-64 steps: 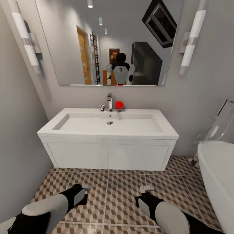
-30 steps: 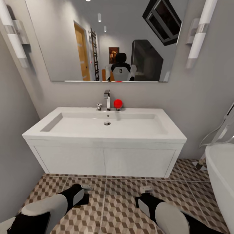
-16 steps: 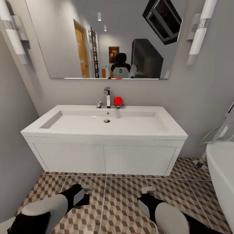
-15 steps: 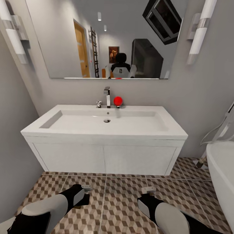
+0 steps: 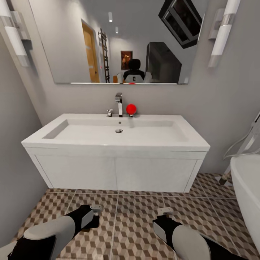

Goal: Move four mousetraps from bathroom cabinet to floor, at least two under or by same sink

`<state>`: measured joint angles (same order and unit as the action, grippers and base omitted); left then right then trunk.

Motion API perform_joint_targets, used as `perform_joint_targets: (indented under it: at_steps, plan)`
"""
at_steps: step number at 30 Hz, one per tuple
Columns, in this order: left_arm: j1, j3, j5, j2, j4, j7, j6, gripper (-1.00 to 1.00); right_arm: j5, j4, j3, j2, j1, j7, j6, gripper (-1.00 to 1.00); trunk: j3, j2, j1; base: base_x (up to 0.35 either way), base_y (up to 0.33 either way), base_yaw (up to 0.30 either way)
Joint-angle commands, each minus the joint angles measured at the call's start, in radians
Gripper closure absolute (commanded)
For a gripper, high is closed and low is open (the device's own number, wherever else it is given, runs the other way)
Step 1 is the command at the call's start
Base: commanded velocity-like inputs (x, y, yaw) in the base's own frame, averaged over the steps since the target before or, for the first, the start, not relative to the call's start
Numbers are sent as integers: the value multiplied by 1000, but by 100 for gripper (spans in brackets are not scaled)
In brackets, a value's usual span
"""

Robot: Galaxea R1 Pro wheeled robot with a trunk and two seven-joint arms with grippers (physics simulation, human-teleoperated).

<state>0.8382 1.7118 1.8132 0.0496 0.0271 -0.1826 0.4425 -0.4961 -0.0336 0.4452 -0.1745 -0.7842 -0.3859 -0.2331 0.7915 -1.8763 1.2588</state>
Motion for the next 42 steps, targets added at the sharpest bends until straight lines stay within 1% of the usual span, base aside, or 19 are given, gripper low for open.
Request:
perform_joint_targets:
  at_steps: [1, 5, 8, 33, 42]
  plan:
    - [1, 5, 8, 0, 2, -5, 3, 100, -9, -2, 6, 0, -1, -2, -4, 100, 4, -8, 4, 0, 0, 0]
    - [1, -18, 8, 0, 2, -6, 2, 100, -10, -1, 6, 0, -1, -2, -2, 100, 17, -36, 19, 0, 0, 0]
    - [1, -26, 8, -1, 0, -6, 2, 100, -10, -1, 6, 0, -1, -2, -2, 100, 26, -57, 31, 0, 0, 0]
    - [2, -29, 10, -3, -2, -7, 15, 100, -10, 0, 6, 0, -1, 2, -2, 100, 104, -232, 126, 3, 0, 0]
    - [2, -29, 11, -4, -4, -6, 15, 100, -10, 0, 6, 0, -1, 2, -2, 100, 133, -295, 161, 233, 0, 0]
